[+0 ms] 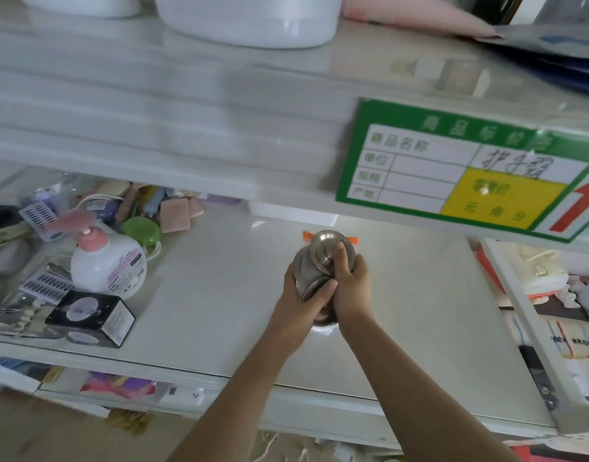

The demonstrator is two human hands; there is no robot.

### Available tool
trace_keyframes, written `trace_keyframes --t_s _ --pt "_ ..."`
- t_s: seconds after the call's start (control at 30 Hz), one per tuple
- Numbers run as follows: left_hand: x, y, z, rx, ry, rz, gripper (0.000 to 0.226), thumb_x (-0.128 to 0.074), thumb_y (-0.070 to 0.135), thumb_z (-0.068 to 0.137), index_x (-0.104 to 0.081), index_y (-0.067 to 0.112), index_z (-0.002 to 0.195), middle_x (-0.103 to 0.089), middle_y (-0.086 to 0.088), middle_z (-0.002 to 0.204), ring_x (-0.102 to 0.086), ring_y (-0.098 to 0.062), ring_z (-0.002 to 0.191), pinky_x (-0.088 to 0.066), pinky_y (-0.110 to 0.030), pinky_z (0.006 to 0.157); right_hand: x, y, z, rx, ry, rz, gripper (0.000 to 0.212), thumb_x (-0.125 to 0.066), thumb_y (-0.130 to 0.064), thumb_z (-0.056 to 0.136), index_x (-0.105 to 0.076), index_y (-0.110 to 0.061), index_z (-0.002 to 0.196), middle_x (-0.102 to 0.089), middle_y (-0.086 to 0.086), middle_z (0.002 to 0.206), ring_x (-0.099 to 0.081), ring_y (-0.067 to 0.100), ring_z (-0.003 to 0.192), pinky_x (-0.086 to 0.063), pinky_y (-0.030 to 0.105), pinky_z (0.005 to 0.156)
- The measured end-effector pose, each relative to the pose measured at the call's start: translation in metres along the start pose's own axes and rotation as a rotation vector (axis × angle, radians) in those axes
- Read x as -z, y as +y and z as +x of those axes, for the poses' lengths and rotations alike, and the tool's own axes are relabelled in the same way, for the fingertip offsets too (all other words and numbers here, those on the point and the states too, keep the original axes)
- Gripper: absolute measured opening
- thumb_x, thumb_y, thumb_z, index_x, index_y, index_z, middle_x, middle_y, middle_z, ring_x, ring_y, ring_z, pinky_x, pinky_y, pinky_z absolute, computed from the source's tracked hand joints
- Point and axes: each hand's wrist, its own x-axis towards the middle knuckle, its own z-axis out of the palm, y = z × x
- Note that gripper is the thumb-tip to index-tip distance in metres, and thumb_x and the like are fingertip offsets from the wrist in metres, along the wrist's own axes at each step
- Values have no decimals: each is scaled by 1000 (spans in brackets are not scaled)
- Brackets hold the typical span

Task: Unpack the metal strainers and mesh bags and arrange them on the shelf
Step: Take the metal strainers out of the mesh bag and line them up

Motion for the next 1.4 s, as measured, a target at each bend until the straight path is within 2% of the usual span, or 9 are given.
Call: trace_keyframes --t_s 0.1,0.27,0.43,0.53,0.7,0.8,0.93,1.13,1.4 --pt "10 11 -8 -89 -37 -80 61 -69 12 86 -45 24 140 -63 -1 132 -63 -10 120 -53 -26 95 -8 -12 -9 24 -44 39 38 -53 -48 97 -64 -14 111 -72 2 99 -71 12 90 -49 20 70" --pt "27 33 -34 -153 -11 -123 55 -67 13 92 -46 30 139 -63 4 133 -62 -11 121 -52 -32 97 -10 -30 -29 51 -117 60 32 -58 -43 96 -66 -12 100 -73 0 86 -73 12 79 -56 22 65" --pt "38 45 -58 -43 -122 -226 48 -69 21 91 -52 29 135 -66 -2 129 -65 -20 117 -52 -39 99 16 -43 -45 5 -270 121 39 -61 -42 94 -69 -11 116 -74 21 109 -70 42 103 -53 56 95" --pt "37 43 -67 11 -159 -313 44 -67 21 89 -56 25 132 -68 -9 126 -66 -23 115 -50 -38 97 39 -44 -49 -93 -397 188 40 -56 -38 98 -66 -11 126 -69 22 123 -64 40 117 -47 56 103" --pt "25 50 -77 106 -172 -437 36 -63 17 91 -62 14 126 -72 -13 111 -68 -22 101 -50 -37 88 64 -41 -48 -146 -458 300 35 -38 -23 105 -68 -7 112 -79 4 99 -75 15 90 -59 24 67" --pt "13 55 -80 103 -133 -396 33 -64 22 89 -66 14 121 -74 -13 108 -70 -21 97 -52 -36 83 71 -37 -43 -104 -489 233 30 -39 -19 106 -68 -8 109 -81 -5 90 -75 4 84 -57 18 66" --pt "1 54 -87 103 -42 -360 32 -64 23 89 -68 7 117 -73 -21 109 -69 -23 96 -55 -32 79 82 -28 -42 -100 -530 203 41 -53 -39 93 -72 -10 117 -73 16 119 -69 29 112 -53 46 94" --pt "-17 32 -100 167 172 -378 30 -67 20 89 -70 3 113 -69 -30 115 -69 -32 99 -54 -41 86 94 -9 -43 -160 -526 147 31 -53 -33 96 -77 -14 92 -73 5 82 -67 20 77 -52 43 74" --pt "-23 17 -110 144 377 -379 24 -65 15 91 -69 0 110 -75 -10 86 -70 -16 74 -54 -23 59 102 1 -35 -107 -432 -56 32 -46 -12 104 -72 0 90 -65 16 71 -60 26 57 -47 33 51"
